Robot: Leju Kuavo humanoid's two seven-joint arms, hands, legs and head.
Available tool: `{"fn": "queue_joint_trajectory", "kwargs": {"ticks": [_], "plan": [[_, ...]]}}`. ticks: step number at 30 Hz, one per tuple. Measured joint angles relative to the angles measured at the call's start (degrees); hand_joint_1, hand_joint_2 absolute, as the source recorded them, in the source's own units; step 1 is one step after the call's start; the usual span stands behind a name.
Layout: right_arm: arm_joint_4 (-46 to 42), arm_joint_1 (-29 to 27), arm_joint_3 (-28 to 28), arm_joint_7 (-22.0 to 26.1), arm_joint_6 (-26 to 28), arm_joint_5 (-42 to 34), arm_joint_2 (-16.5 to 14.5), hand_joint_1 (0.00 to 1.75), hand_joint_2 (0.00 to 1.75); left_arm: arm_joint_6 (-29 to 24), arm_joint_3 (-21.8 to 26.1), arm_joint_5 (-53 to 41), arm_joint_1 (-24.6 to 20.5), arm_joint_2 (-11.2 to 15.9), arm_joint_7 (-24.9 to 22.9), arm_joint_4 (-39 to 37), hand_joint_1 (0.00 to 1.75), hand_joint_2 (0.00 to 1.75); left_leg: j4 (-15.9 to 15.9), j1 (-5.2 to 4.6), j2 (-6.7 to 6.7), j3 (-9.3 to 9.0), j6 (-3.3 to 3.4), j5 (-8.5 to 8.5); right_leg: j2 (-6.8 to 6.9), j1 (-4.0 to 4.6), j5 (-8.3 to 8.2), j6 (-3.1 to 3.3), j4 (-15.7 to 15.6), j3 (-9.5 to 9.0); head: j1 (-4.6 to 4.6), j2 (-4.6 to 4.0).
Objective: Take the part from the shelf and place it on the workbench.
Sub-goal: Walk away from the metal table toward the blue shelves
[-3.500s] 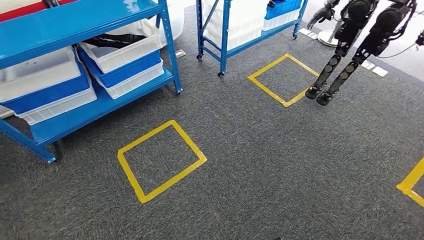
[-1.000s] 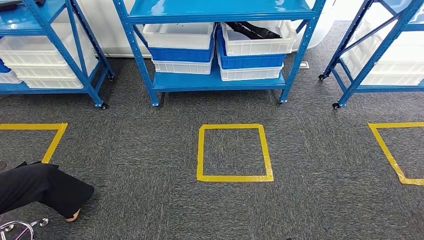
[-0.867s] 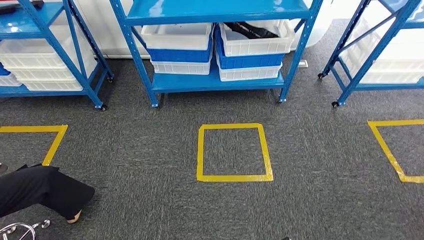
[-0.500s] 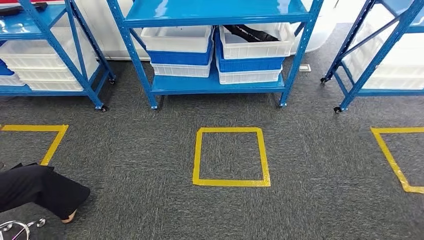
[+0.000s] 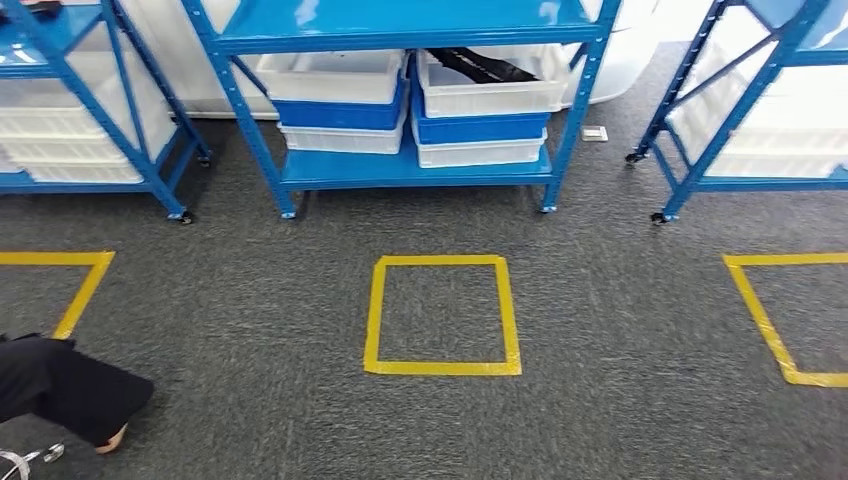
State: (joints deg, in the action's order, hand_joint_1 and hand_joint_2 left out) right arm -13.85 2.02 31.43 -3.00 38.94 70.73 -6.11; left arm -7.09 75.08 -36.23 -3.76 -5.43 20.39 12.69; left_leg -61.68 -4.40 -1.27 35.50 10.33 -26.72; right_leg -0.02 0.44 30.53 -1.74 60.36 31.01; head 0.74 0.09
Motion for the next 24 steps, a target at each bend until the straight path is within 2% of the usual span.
{"fn": "queue_joint_trajectory", "kwargs": {"ticks": [1, 2, 4, 5, 7, 8, 9, 10, 12, 13, 14, 15, 17, 19, 20, 21, 23, 24], "plan": [[0.0, 0.2, 0.1, 0.0, 0.0, 0.2, -0.1, 0.0, 0.0, -0.1, 0.0, 0.0, 0.0, 0.1, 0.0, 0.0, 0.0, 0.0, 1.0, -0.12, -0.03, -0.68, -0.08, -0.12, -0.06, 0.06, 0.07, -0.17, -0.4, -0.33, -0.06, 0.0], [0.1, 0.2, 0.1, 0.0, 0.0, 0.3, -0.1, 0.0, 0.0, -0.1, -0.1, 0.0, -0.1, 0.4, 0.0, 0.0, 0.0, 0.0, 2.2, -0.3, -0.05, -1.54, -0.11, 0.02, -0.09, -0.37, 0.11, -0.28, -0.9, -0.71, 0.2, 0.0], [0.1, 0.3, 0.2, 0.0, 0.0, 0.3, -0.1, 0.0, 0.0, -0.1, -0.1, 0.1, -0.2, 0.2, 0.1, -0.1, 0.0, 0.0, 5.3, 0.02, 0.02, -3.77, -0.13, 0.79, -0.05, -0.37, 0.48, -0.34, -0.4, -0.97, 0.56, 0.0], [0.0, 0.3, 0.2, 0.0, 0.0, 0.3, 0.2, 0.0, 0.0, -0.1, -0.1, 0.1, -0.2, 0.0, 0.1, -0.2, 0.0, 0.0, 6.5, 0.37, 0.08, -4.83, -0.22, 1.11, -0.05, -0.39, 1.2, -0.35, 1.4, -0.26, 0.57, 0.0], [0.1, 0.2, 0.2, 0.0, 0.0, 0.4, 0.4, 0.0, 0.0, -0.1, -0.1, 0.1, -0.2, -0.3, 0.1, -0.3, 0.0, 0.0, 7.3, 0.96, 0.12, -5.87, -0.94, 0.96, -0.13, -0.72, 3.37, -0.79, 7.7, 3.38, 0.51, 0.0], [0.1, 0.2, 0.3, -0.1, 0.0, 0.4, 0.6, 0.0, 0.0, 0.0, -0.1, 0.1, -0.2, -0.5, 0.0, -0.3, 0.0, 0.0, 7.2, 1.22, 0.08, -6.17, -1.49, 0.63, -0.14, -1.02, 4.08, -1.32, 10.6, 5.37, 0.5, 0.0], [0.1, 0.2, 0.3, -0.1, 0.0, 0.4, 0.9, 0.0, 0.0, 0.0, -0.1, 0.1, -0.1, -0.7, 0.0, -0.3, 0.0, 0.0, 7.1, 1.5, 0.02, -6.52, -2.14, 0.17, -0.12, -1.38, 3.93, -2.09, 11.9, 6.68, 0.5, 0.0], [0.1, 0.2, 0.4, -0.1, 0.0, 0.5, 1.0, 0.0, 0.0, 0.0, -0.1, 0.1, -0.1, -0.9, 0.0, -0.4, 0.0, 0.0, 6.9, 1.85, -0.04, -6.93, -2.86, -0.35, -0.1, -1.78, 2.81, -3.07, 11.2, 7.0, 0.49, 0.0], [0.1, 0.2, 0.5, -0.1, 0.0, 0.8, 1.3, 0.0, 0.0, -0.2, -0.1, 0.2, 0.0, -1.2, 0.0, -0.5, 0.0, 0.0, 5.9, 2.7, -0.13, -7.72, -4.52, -1.82, 0.01, -2.59, -1.29, -5.18, 4.9, 4.95, 0.46, 0.0], [0.2, 0.2, 0.5, -0.1, 0.0, 1.0, 1.3, 0.0, 0.0, -0.3, -0.1, 0.2, 0.0, -1.1, 0.0, -0.5, 0.0, 0.0, 5.2, 2.91, -0.16, -7.81, -5.34, -2.72, 0.02, -2.81, -2.85, -5.77, 2.1, 3.81, 0.26, 0.0], [0.2, 0.3, 0.5, -0.2, 0.0, 1.1, 1.3, 0.0, 0.0, -0.4, -0.1, 0.2, 0.0, -1.1, 0.0, -0.5, 0.0, 0.0, 4.5, 3.03, -0.19, -7.76, -5.97, -3.57, -0.02, -2.87, -3.6, -5.48, 0.4, 2.91, 0.11, 0.0], [0.3, 0.3, 0.6, -0.2, 0.0, 1.2, 1.2, 0.0, 0.0, -0.6, -0.1, 0.2, -0.1, -1.0, 0.0, -0.6, 0.0, 0.0, 4.0, 3.01, -0.22, -7.66, -6.39, -4.2, -0.06, -2.75, -3.58, -4.61, 0.1, 2.59, 0.03, 0.0], [0.3, 0.4, 0.7, -0.3, 0.0, 1.2, 1.3, 0.0, 0.0, -0.7, -0.1, 0.3, -0.2, -1.0, 0.1, -0.6, 0.0, 0.0, 3.6, 3.03, -0.29, -7.55, -6.74, -4.83, -0.2, -2.66, -3.06, -2.56, 0.0, 2.26, 0.14, 0.0], [0.3, 0.4, 0.8, -0.4, 0.0, 1.3, 1.2, 0.0, 0.0, -0.7, -0.1, 0.5, -0.2, -1.0, 0.2, -0.6, 0.0, 0.0, 2.3, 3.27, 0.04, -7.1, -7.37, -5.68, -0.15, -2.87, -2.84, -1.58, -0.1, 2.04, 0.39, 0.0], [0.3, 0.4, 0.9, -0.4, 0.0, 1.3, 1.2, 0.0, 0.0, -0.7, -0.1, 0.6, -0.2, -1.0, 0.2, -0.6, 0.0, 0.0, 0.3, 3.49, 0.31, -6.12, -7.87, -6.7, -0.11, -3.03, -2.72, -1.2, -0.1, 1.89, 0.49, 0.0], [0.3, 0.4, 1.1, -0.3, 0.0, 1.3, 1.2, 0.0, 0.0, -0.7, -0.1, 0.7, -0.3, -1.0, 0.2, -0.6, 0.0, 0.0, -2.7, 3.76, 0.62, -4.42, -8.41, -8.06, -0.04, -3.0, -2.53, -0.9, -0.1, 1.77, 0.62, 0.0], [0.3, 0.4, 1.8, 0.3, 0.0, 0.9, 1.3, 0.0, 0.0, -0.7, -0.1, 0.9, -0.2, -1.0, 0.2, -0.6, 0.0, 0.0, -10.2, 4.49, 0.94, 0.44, -9.21, -10.53, 0.06, -3.06, -2.18, -0.42, -0.1, 1.62, 0.74, 0.0], [0.2, 0.3, 2.3, 0.8, 0.0, 0.6, 1.3, 0.0, 0.0, -0.7, -0.1, 1.1, -0.2, -1.0, 0.2, -0.6, 0.0, 0.0, -12.6, 4.84, 1.02, 2.4, -9.45, -10.59, 0.08, -3.11, -2.01, -0.25, -0.1, 1.5, 0.75, 0.0]]}}
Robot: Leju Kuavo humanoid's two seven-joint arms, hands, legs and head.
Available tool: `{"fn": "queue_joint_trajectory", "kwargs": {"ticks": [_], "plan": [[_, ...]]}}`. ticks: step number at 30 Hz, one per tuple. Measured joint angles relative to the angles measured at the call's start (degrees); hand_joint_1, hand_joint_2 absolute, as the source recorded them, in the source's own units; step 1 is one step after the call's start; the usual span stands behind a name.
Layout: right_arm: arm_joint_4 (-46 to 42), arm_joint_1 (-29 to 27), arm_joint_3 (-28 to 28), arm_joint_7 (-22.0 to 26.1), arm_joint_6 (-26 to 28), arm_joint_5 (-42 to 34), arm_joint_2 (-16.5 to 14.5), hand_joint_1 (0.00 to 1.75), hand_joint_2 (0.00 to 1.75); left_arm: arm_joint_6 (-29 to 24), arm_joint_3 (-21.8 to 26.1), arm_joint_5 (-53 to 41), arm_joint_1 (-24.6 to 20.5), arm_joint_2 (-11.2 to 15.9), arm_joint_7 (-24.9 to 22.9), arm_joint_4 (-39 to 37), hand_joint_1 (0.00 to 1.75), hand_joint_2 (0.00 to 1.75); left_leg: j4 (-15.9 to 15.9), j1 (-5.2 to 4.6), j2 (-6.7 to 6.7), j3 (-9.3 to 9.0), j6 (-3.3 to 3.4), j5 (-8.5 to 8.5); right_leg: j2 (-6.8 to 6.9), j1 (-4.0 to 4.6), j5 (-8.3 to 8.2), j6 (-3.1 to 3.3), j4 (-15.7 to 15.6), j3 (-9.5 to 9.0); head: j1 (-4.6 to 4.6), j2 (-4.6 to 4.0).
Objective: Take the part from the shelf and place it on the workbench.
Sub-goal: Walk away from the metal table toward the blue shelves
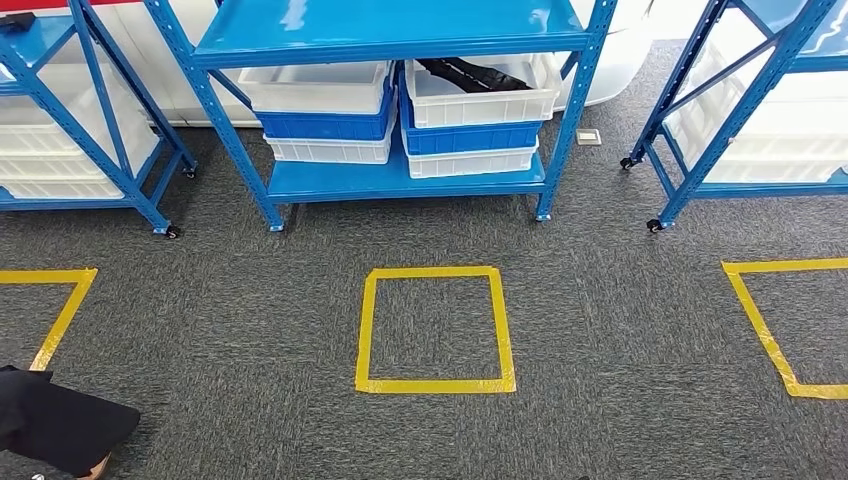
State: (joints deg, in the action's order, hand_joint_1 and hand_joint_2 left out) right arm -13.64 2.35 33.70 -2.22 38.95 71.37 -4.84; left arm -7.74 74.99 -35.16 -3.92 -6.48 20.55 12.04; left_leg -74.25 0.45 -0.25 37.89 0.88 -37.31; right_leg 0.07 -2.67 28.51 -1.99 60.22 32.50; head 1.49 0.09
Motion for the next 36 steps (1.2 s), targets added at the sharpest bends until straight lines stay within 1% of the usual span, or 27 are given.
{"fn": "queue_joint_trajectory", "kwargs": {"ticks": [1, 2, 4, 5, 7, 9, 10, 11, 12, 14, 15, 16, 17, 18, 20, 21, 22, 24, 26, 27, 29, 30, 31, 32, 34, 35, 36], "plan": [[-0.2, -0.1, 0.6, 0.6, 0.0, -0.3, 0.0, 0.0, 0.0, 0.0, 0.0, 0.2, 0.0, 0.0, 0.0, 0.0, 0.0, 0.0, -0.2, 0.32, 0.05, 0.96, -0.16, 1.17, 0.0, -0.1, 0.18, 0.09, 0.0, -0.2, 0.0, 0.0], [-0.5, -0.2, 1.3, 1.1, 0.0, -0.5, 0.0, 0.0, 0.0, 0.0, 0.0, 0.3, 0.0, 0.0, -0.1, 0.0, 0.0, 0.0, 1.8, 0.57, 0.09, 0.67, -0.24, 3.39, -0.02, -0.25, 0.37, 0.08, 0.0, -0.49, -0.01, 0.0], [-1.4, -0.5, 3.1, 2.2, 0.0, -0.6, 0.2, 0.0, 0.0, 0.1, 0.0, 0.7, 0.0, 0.0, 0.1, 0.0, 0.0, 0.0, 9.1, 0.8, 0.2, -1.89, -0.44, 8.11, -0.06, -0.52, 0.8, -0.26, -0.1, -1.13, 0.03, 0.0], [-1.8, -0.6, 4.2, 2.7, 0.0, -0.6, 0.4, 0.0, 0.0, 0.3, 0.0, 0.8, -0.1, 0.0, 0.4, 0.0, 0.0, 0.0, 12.1, 0.66, 0.21, -3.09, -0.49, 9.36, -0.08, -0.5, 1.0, -0.57, -0.2, -1.31, 0.09, 0.0], [-2.5, -0.9, 6.9, 3.4, 0.0, -0.8, 0.8, 0.0, 0.0, 0.5, 0.2, 1.3, -0.1, 0.0, 1.1, 0.0, 0.0, 0.0, 14.5, 0.13, 0.11, -4.09, -0.35, 9.51, -0.06, -0.32, 1.21, -1.33, -0.7, -1.53, 0.2, 0.0], [-2.6, -1.0, 9.5, 3.8, 0.0, -1.3, 1.3, 0.0, 0.0, 0.5, 0.5, 1.9, -0.1, 0.1, 1.7, 0.0, 0.0, 0.0, 15.1, -0.15, -0.15, -4.58, 0.47, 9.6, 0.07, -0.23, 1.22, -2.19, -1.4, -1.98, 0.18, 0.0], [-2.6, -1.1, 10.8, 4.2, 0.0, -1.7, 1.5, 0.0, 0.0, 0.3, 0.7, 2.1, 0.0, 0.1, 2.0, 0.0, 0.0, 0.0, 15.5, -0.19, -0.23, -5.05, 1.01, 9.83, 0.13, -0.16, 1.61, -2.34, -0.9, -1.95, 0.09, 0.0], [-2.6, -1.1, 12.1, 4.8, 0.0, -2.2, 1.7, 0.0, 0.0, 0.1, 0.9, 2.2, 0.0, 0.2, 2.1, 0.0, 0.0, 0.0, 16.0, -0.22, -0.26, -5.5, 1.52, 10.11, 0.16, -0.01, 2.49, -2.18, 0.5, -1.46, -0.07, 0.0], [-2.6, -1.1, 13.3, 5.6, 0.0, -2.6, 1.9, 0.0, 0.0, -0.2, 1.0, 2.2, 0.0, 0.3, 2.3, 0.0, 0.0, 0.0, 16.3, -0.31, -0.24, -5.89, 1.96, 10.29, 0.15, 0.15, 3.92, -1.71, 3.4, -0.22, -0.24, 0.0], [-2.4, -1.1, 15.2, 7.6, 0.0, -3.2, 2.2, 0.0, 0.0, -0.9, 1.3, 2.3, 0.0, 0.4, 2.4, 0.0, 0.0, 0.0, 16.4, -0.94, -0.2, -6.03, 2.52, 10.17, 0.11, 0.64, 7.06, -0.71, 10.8, 3.67, -0.45, 0.0], [-2.2, -1.1, 15.9, 8.7, 0.0, -3.5, 2.4, 0.0, 0.0, -1.1, 1.4, 2.3, 0.1, 0.5, 2.5, 0.0, 0.0, 0.0, 16.3, -1.3, -0.23, -6.13, 2.74, 10.04, 0.1, 0.97, 7.8, -0.53, 13.4, 5.25, -0.5, 0.0], [-1.8, -1.0, 16.5, 9.6, 0.0, -3.7, 2.5, 0.0, 0.0, -1.2, 1.5, 2.4, 0.1, 0.6, 2.5, 0.0, 0.0, 0.0, 16.3, -1.68, -0.29, -6.29, 2.96, 9.91, 0.09, 1.39, 7.52, -0.53, 13.9, 5.85, -0.52, 0.0], [-1.4, -0.9, 17.0, 10.2, 0.0, -3.8, 2.6, 0.0, 0.0, -1.3, 1.6, 2.4, 0.2, 0.6, 2.5, 0.0, 0.0, 0.0, 16.3, -2.07, -0.38, -6.52, 3.16, 9.79, 0.08, 1.87, 6.3, -0.58, 12.2, 5.3, -0.54, 0.0], [-1.1, -0.7, 17.4, 10.7, 0.0, -3.9, 2.6, 0.0, 0.0, -1.2, 1.7, 2.5, 0.2, 0.7, 2.5, 0.0, 0.0, 0.0, 16.3, -2.44, -0.48, -6.81, 3.36, 9.65, 0.06, 2.33, 4.45, -0.54, 8.5, 3.74, -0.54, 0.0], [-0.6, -0.4, 18.0, 11.3, -0.1, -3.9, 2.8, 0.0, 0.0, -1.1, 1.8, 2.6, 0.3, 0.7, 2.6, 0.0, 0.0, 0.0, 16.3, -3.04, -0.72, -7.22, 3.6, 9.29, -0.14, 3.05, 1.05, 0.42, 1.3, 0.54, -0.42, 0.0], [-0.3, -0.2, 18.1, 11.7, -0.2, -3.9, 2.8, 0.0, 0.0, -1.0, 1.8, 2.6, 0.3, 0.7, 2.6, 0.0, 0.0, 0.0, 16.2, -3.23, -0.81, -7.27, 3.61, 9.11, -0.18, 3.2, 0.08, 1.0, -0.7, -0.42, -0.32, 0.0], [0.0, 0.1, 18.3, 12.1, -0.7, -3.8, 2.9, 0.0, 0.0, -0.8, 1.8, 2.6, 0.3, 0.8, 2.7, -0.1, 0.0, 0.0, 16.1, -3.29, -0.88, -7.23, 3.54, 8.99, -0.22, 3.27, -0.35, 1.53, -1.4, -0.72, -0.23, 0.0], [0.6, 0.9, 18.4, 12.7, -2.5, -3.5, 2.8, 0.0, 0.0, -0.3, 1.9, 2.6, 0.4, 1.2, 2.8, -0.1, 0.0, 0.0, 16.1, -3.41, -0.94, -7.2, 3.3, 8.9, -0.12, 2.98, -0.71, 1.98, -1.8, -0.93, -0.21, 0.0], [1.1, 1.6, 18.4, 12.6, -4.5, -3.1, 2.5, 0.0, 0.0, 0.0, 1.9, 2.5, 0.5, 1.5, 2.9, -0.1, 0.0, 0.0, 15.0, -3.48, -0.91, -6.91, 2.53, 7.94, -0.08, 2.23, -0.99, 2.34, -2.3, -1.24, -0.1, 0.0], [1.4, 1.9, 18.3, 12.6, -5.3, -2.8, 2.3, 0.0, 0.0, 0.0, 1.8, 2.4, 0.5, 1.8, 2.9, -0.1, 0.0, 0.0, 12.8, -3.29, -0.85, -5.99, 1.85, 6.61, -0.05, 1.8, -1.09, 2.47, -2.6, -1.41, 0.03, 0.0], [1.8, 2.6, 18.1, 12.7, -6.6, -2.3, 2.1, 0.0, 0.0, 0.2, 1.8, 2.3, 0.6, 2.2, 2.9, -0.2, 0.0, 0.0, 5.4, -2.08, -0.59, -2.31, 0.34, 3.1, 0.04, 1.42, -1.09, 2.52, -2.7, -1.51, 0.39, 0.0], [1.9, 2.9, 18.0, 12.9, -7.5, -2.1, 1.9, 0.0, 0.0, 0.3, 1.8, 2.2, 0.7, 2.4, 2.9, -0.2, 0.0, 0.0, 2.1, -1.39, -0.43, -0.43, -0.29, 2.01, 0.07, 1.25, -1.08, 2.5, -2.6, -1.5, 0.39, 0.0], [2.1, 3.1, 17.8, 13.1, -8.2, -1.8, 1.8, 0.0, 0.0, 0.5, 1.8, 2.1, 0.8, 2.5, 2.9, -0.2, 0.0, 0.0, 0.6, -0.75, -0.26, 0.61, -0.82, 2.09, 0.09, 1.0, -1.04, 2.44, -2.6, -1.52, 0.42, 0.0], [2.2, 3.3, 17.7, 13.3, -8.8, -1.7, 1.8, 0.0, 0.0, 0.6, 1.8, 2.0, 0.9, 2.6, 2.9, -0.2, 0.0, 0.0, 1.5, -0.18, -0.1, 0.5, -1.32, 3.35, 0.09, 0.74, -0.98, 2.3, -2.6, -1.6, 0.42, 0.0], [2.3, 3.6, 17.6, 13.5, -9.6, -1.6, 1.9, 0.0, 0.0, 0.8, 1.8, 1.7, 1.0, 2.7, 2.9, -0.2, 0.0, 0.0, 8.5, 0.85, 0.22, -2.67, -2.23, 7.67, 0.09, 0.31, -0.79, 1.8, -2.6, -1.93, 0.43, 0.0], [2.4, 3.7, 17.6, 13.7, -9.8, -1.7, 2.0, 0.0, 0.0, 0.9, 1.8, 1.6, 1.0, 2.7, 2.9, -0.2, 0.0, 0.0, 12.4, 1.06, 0.28, -4.51, -2.48, 9.13, 0.09, 0.28, -0.66, 1.38, -2.6, -2.08, 0.48, 0.0], [2.4, 3.8, 17.5, 13.8, -10.0, -1.8, 2.1, 0.0, 0.0, 0.9, 1.8, 1.5, 1.0, 2.8, 2.9, -0.2, 0.0, 0.0, 15.1, 1.09, 0.23, -5.8, -2.35, 9.91, 0.09, 0.32, -0.6, 0.86, -2.7, -2.16, 0.45, 0.0]]}}
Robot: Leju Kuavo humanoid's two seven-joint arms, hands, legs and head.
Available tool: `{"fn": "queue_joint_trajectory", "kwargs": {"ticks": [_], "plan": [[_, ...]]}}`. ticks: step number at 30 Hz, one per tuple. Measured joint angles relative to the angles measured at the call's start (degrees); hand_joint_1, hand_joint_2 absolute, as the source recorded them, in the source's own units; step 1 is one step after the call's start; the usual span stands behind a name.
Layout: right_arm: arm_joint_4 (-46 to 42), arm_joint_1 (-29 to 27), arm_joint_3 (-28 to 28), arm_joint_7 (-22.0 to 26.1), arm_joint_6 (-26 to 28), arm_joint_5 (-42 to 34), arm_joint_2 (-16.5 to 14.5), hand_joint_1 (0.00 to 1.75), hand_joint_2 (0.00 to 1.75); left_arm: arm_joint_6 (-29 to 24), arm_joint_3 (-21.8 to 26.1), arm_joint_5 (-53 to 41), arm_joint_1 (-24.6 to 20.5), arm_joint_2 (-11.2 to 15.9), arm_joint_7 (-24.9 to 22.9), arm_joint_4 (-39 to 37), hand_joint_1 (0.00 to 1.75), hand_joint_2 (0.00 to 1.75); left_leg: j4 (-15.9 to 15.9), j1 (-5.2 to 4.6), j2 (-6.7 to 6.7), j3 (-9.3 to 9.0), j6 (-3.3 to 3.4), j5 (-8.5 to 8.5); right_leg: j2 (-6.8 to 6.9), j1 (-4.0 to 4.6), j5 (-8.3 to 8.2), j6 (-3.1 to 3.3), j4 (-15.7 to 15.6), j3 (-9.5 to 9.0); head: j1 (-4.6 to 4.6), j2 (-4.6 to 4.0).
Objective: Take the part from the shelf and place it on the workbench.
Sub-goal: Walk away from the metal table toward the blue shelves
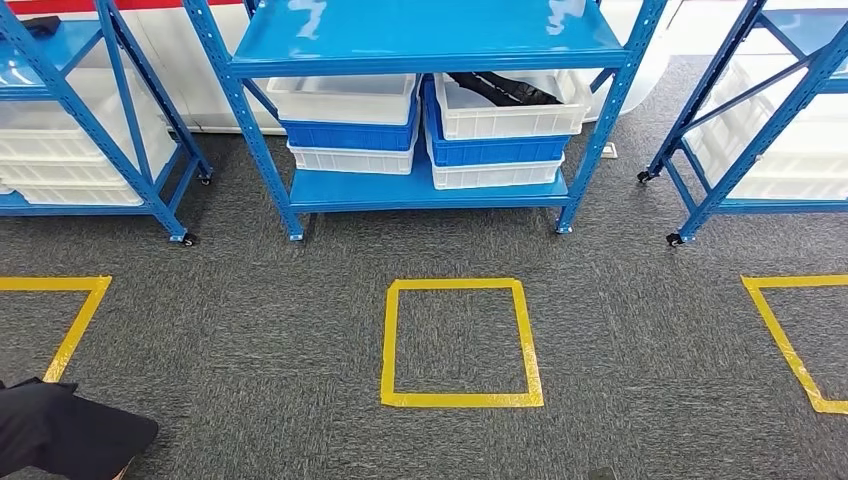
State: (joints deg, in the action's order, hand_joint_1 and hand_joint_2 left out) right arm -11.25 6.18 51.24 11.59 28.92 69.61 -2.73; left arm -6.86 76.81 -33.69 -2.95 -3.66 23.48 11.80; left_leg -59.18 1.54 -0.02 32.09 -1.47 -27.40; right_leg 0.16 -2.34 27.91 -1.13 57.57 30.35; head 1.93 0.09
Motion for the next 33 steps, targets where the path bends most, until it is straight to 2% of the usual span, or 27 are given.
{"fn": "queue_joint_trajectory", "kwargs": {"ticks": [2, 4, 5, 6, 7, 9, 10, 11, 12, 13, 15, 16, 17, 20, 22, 26, 33], "plan": [[0.1, 0.1, 0.0, 0.4, -0.3, -0.2, 0.2, 0.0, 0.0, -0.2, 0.0, -0.1, 0.0, 0.1, 0.0, 0.0, 0.0, 0.0, 1.6, -0.52, -0.21, -0.65, 0.97, -0.12, 0.0, 0.06, -0.06, -1.22, -0.3, -0.07, -0.05, 0.0], [0.1, 0.1, 0.0, 0.6, -0.5, -0.5, 0.4, 0.0, 0.0, -0.3, 0.0, -0.1, 0.1, 0.2, 0.1, 0.0, 0.0, 0.0, 2.2, -0.83, -0.26, -0.87, 2.38, 0.36, 0.03, 0.06, -0.09, -2.23, -0.6, -0.15, -0.14, 0.0], [0.2, 0.1, 0.0, 0.6, -0.6, -0.6, 0.4, 0.0, 0.0, -0.3, 0.0, -0.1, 0.1, 0.2, 0.1, 0.0, 0.0, 0.0, 2.6, -0.87, -0.23, -1.06, 3.07, 0.7, 0.03, 0.09, 0.51, -2.31, 0.3, 0.27, -0.27, 0.0], [0.2, 0.1, 0.0, 0.6, -0.6, -0.7, 0.5, 0.0, 0.0, -0.3, 0.0, -0.1, 0.1, 0.2, 0.1, 0.0, 0.0, 0.0, 3.0, -0.88, -0.2, -1.23, 3.61, 1.02, 0.02, 0.17, 1.71, -2.11, 2.6, 1.31, -0.46, 0.0], [0.3, 0.1, 0.0, 0.6, -0.7, -0.7, 0.6, 0.0, 0.0, -0.4, 0.0, -0.1, 0.1, 0.2, 0.1, 0.0, 0.0, 0.0, 3.2, -0.94, -0.16, -1.28, 3.98, 1.15, 0.01, 0.15, 3.41, -1.69, 6.1, 2.98, -0.66, 0.0], [0.4, 0.0, 0.0, 0.6, -0.8, -0.8, 0.8, 0.0, 0.0, -0.4, 0.0, -0.1, 0.1, 0.2, 0.1, 0.0, 0.0, 0.0, 3.2, -1.39, -0.19, -1.23, 4.35, 1.11, -0.03, 0.4, 6.52, -1.21, 13.9, 6.87, -0.91, 0.0], [0.5, -0.1, 0.0, 0.6, -0.8, -0.8, 0.9, 0.0, 0.0, -0.4, 0.0, -0.1, 0.1, 0.2, 0.1, 0.0, 0.0, 0.0, 3.2, -1.65, -0.24, -1.26, 4.45, 1.06, -0.03, 0.59, 6.98, -1.29, 15.8, 7.93, -0.93, 0.0], [0.5, -0.1, 0.0, 0.6, -0.9, -0.8, 1.0, 0.0, 0.0, -0.4, 0.0, -0.1, 0.1, 0.2, 0.1, 0.0, 0.0, 0.0, 3.2, -1.89, -0.32, -1.32, 4.54, 1.02, -0.04, 0.81, 6.53, -1.49, 15.7, 7.96, -0.95, 0.0], [0.5, -0.2, 0.0, 0.6, -0.9, -0.8, 1.1, 0.0, 0.0, -0.3, 0.0, -0.1, 0.1, 0.2, 0.1, 0.0, 0.0, 0.0, 3.2, -2.12, -0.42, -1.46, 4.6, 0.96, -0.04, 1.02, 5.08, -1.72, 12.9, 6.62, -0.97, 0.0], [0.6, -0.2, 0.1, 0.7, -1.0, -0.9, 1.1, 0.0, 0.0, -0.4, 0.0, -0.1, 0.1, 0.1, 0.1, -0.1, 0.0, 0.0, 3.1, -2.29, -0.51, -1.6, 4.62, 0.89, -0.04, 1.21, 3.21, -1.84, 8.5, 4.5, -0.98, 0.0], [0.6, -0.1, 0.1, 0.7, -1.0, -0.9, 1.3, 0.0, 0.0, -0.3, 0.0, -0.1, 0.1, 0.0, 0.1, -0.1, 0.0, 0.0, 3.0, -2.57, -0.6, -1.79, 4.51, 0.68, -0.12, 1.53, 0.39, -1.42, 1.3, 1.15, -0.91, 0.0], [0.6, -0.1, 0.1, 0.7, -1.0, -0.9, 1.3, 0.0, 0.0, -0.3, 0.0, -0.1, 0.1, 0.0, 0.1, -0.1, 0.0, 0.0, 2.9, -2.64, -0.6, -1.81, 4.45, 0.6, -0.16, 1.61, -0.1, -1.13, -0.1, 0.54, -0.87, 0.0], [0.6, -0.1, 0.1, 0.6, -1.0, -0.9, 1.3, 0.0, 0.0, -0.3, 0.0, -0.1, 0.1, 0.0, 0.1, -0.1, 0.0, 0.0, 2.9, -2.69, -0.61, -1.8, 4.4, 0.56, -0.2, 1.65, -0.15, -0.91, -0.2, 0.55, -0.82, 0.0], [0.6, -0.1, 0.1, 0.6, -1.0, -0.9, 1.3, 0.0, 0.0, -0.4, 0.0, -0.1, 0.1, 0.0, 0.1, -0.1, 0.0, 0.0, 2.8, -2.82, -0.61, -1.81, 4.33, 0.49, -0.19, 1.71, -0.22, -0.89, -0.3, 0.49, -0.83, 0.0], [0.6, -0.1, 0.1, 0.7, -1.0, -0.8, 1.3, 0.0, 0.0, -0.4, 0.0, -0.1, 0.1, 0.0, 0.1, -0.1, 0.0, 0.0, 2.8, -2.93, -0.67, -1.77, 4.16, 0.33, -0.15, 1.84, -0.43, -0.65, -0.7, 0.35, -0.92, 0.0], [0.8, 0.0, 0.1, 0.9, -1.2, -0.9, 1.3, 0.0, 0.0, -0.3, 0.0, -0.1, 0.2, 0.1, 0.3, -0.1, 0.0, 0.0, 2.9, -2.86, -0.59, -1.73, 5.3, 0.34, -0.14, 1.89, -0.75, -0.32, -1.0, 0.0, -0.81, 0.0], [1.0, 0.1, 0.1, 1.3, -2.9, -0.8, 1.6, 0.0, 0.0, -0.9, 0.0, -0.5, 0.3, 0.2, 1.3, -0.2, 0.0, 0.0, 3.1, -2.67, -0.58, -1.78, 4.4, 0.38, -0.14, 2.08, -0.7, -0.25, -0.9, 0.01, -0.83, 0.0]]}}
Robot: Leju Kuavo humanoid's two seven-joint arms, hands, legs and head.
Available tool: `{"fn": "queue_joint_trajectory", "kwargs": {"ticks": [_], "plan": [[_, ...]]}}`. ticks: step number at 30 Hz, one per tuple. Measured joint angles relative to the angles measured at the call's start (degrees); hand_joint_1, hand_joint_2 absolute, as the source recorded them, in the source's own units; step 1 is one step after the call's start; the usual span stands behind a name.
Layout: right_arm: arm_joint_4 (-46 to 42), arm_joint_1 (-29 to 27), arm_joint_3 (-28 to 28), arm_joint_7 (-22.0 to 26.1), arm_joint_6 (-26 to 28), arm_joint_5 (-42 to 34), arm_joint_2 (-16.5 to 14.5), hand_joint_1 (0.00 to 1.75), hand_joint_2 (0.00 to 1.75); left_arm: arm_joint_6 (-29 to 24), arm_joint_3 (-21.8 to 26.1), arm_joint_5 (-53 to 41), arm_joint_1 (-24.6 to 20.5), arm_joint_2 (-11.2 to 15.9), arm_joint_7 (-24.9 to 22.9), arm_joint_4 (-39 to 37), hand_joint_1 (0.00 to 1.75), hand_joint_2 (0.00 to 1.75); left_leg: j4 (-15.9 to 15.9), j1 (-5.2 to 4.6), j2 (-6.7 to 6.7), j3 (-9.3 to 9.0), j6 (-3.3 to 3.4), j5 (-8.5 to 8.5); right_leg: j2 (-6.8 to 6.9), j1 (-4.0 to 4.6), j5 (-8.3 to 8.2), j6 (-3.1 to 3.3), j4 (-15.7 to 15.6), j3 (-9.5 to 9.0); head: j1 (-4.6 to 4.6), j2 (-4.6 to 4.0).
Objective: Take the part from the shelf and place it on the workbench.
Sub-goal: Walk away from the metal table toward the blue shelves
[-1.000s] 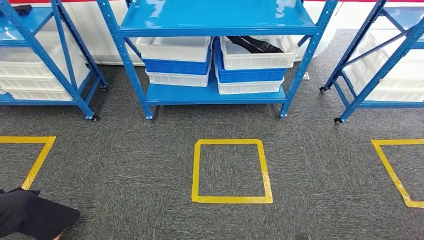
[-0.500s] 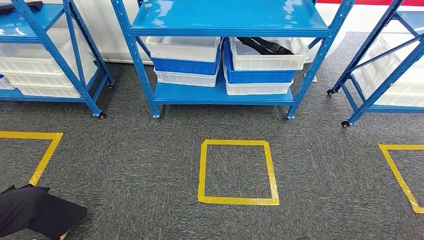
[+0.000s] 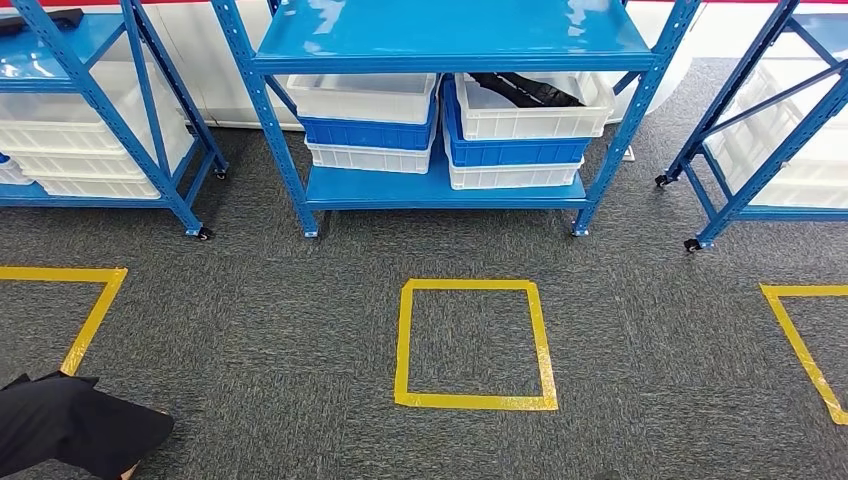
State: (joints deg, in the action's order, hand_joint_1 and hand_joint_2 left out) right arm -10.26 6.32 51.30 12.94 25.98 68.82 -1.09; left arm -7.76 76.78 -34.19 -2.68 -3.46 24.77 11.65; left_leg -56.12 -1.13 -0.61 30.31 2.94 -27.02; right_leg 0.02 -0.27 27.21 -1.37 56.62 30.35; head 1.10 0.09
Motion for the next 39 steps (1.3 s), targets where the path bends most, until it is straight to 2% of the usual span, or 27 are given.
{"fn": "queue_joint_trajectory", "kwargs": {"ticks": [25, 29, 31, 33, 35, 37, 38, 39], "plan": [[0.2, 1.0, -0.1, -1.5, -1.5, 0.2, 0.0, 0.0, 0.0, -1.3, -0.2, -1.3, 0.0, 0.1, 1.3, 0.0, 0.0, 0.0, 0.0, -0.55, 0.0, -0.01, 0.0, -0.02, 0.0, -0.24, 0.0, -0.02, 0.0, 0.13, 0.01, 0.0], [0.2, 1.0, -0.4, -2.7, -1.8, 0.7, -0.2, 0.0, 0.0, 1.8, -0.9, -2.3, -0.1, 0.4, -1.1, -0.1, 0.0, 0.0, -0.1, -0.56, 0.0, 0.01, 0.02, -0.05, 0.0, -0.31, -0.03, -0.05, -0.1, 0.11, 0.0, 0.0], [0.2, 1.1, -0.6, -3.3, -1.8, 0.9, -0.5, 0.0, 0.0, 3.4, -1.1, -2.5, -0.1, 0.6, -2.0, -0.1, 0.0, 0.0, -0.1, -0.62, 0.0, 0.03, 0.44, -0.19, 0.01, -0.64, -0.14, -0.31, -0.4, -0.06, 0.03, 0.0], [0.2, 1.2, -0.9, -3.6, -1.8, 0.9, -0.8, 0.0, 0.0, 4.1, -1.1, -2.4, -0.2, 0.8, -2.4, -0.1, 0.0, 0.0, 1.2, -0.34, 0.04, -0.76, 1.27, 0.24, 0.01, -0.53, -0.12, -0.48, -0.7, -0.23, 0.02, 0.0], [0.2, 1.2, -1.0, -3.9, -1.9, 1.0, -0.9, 0.0, 0.0, 4.2, -1.2, -2.4, -0.2, 0.8, -2.7, -0.1, 0.0, 0.0, 2.9, 0.2, 0.17, -1.84, 1.89, 1.05, -0.03, -0.25, 1.44, -0.11, 2.7, 1.36, -0.1, 0.0], [0.2, 1.1, -1.2, -4.2, -2.0, 1.0, -0.9, 0.0, 0.0, 4.3, -1.2, -2.3, -0.2, 0.7, -2.9, -0.1, 0.0, 0.0, 3.4, 0.46, 0.25, -2.15, 1.99, 1.22, -0.06, -0.51, 4.42, 0.13, 10.5, 5.41, -0.2, 0.0], [0.2, 0.9, -1.3, -4.3, -2.1, 1.0, -0.9, 0.0, 0.0, 4.3, -1.3, -2.2, -0.2, 0.7, -3.0, -0.1, 0.0, 0.0, 3.3, 0.55, 0.23, -2.19, 1.83, 1.09, -0.05, -0.71, 5.39, -0.07, 13.8, 7.33, -0.24, 0.0], [0.2, 0.7, -1.3, -4.5, -2.1, 1.0, -0.9, 0.0, 0.0, 4.3, -1.3, -2.1, -0.2, 0.7, -3.1, -0.1, 0.0, 0.0, 3.3, 0.67, 0.18, -2.3, 1.57, 0.89, -0.05, -0.98, 5.51, -0.54, 15.4, 8.4, -0.22, 0.0]]}}
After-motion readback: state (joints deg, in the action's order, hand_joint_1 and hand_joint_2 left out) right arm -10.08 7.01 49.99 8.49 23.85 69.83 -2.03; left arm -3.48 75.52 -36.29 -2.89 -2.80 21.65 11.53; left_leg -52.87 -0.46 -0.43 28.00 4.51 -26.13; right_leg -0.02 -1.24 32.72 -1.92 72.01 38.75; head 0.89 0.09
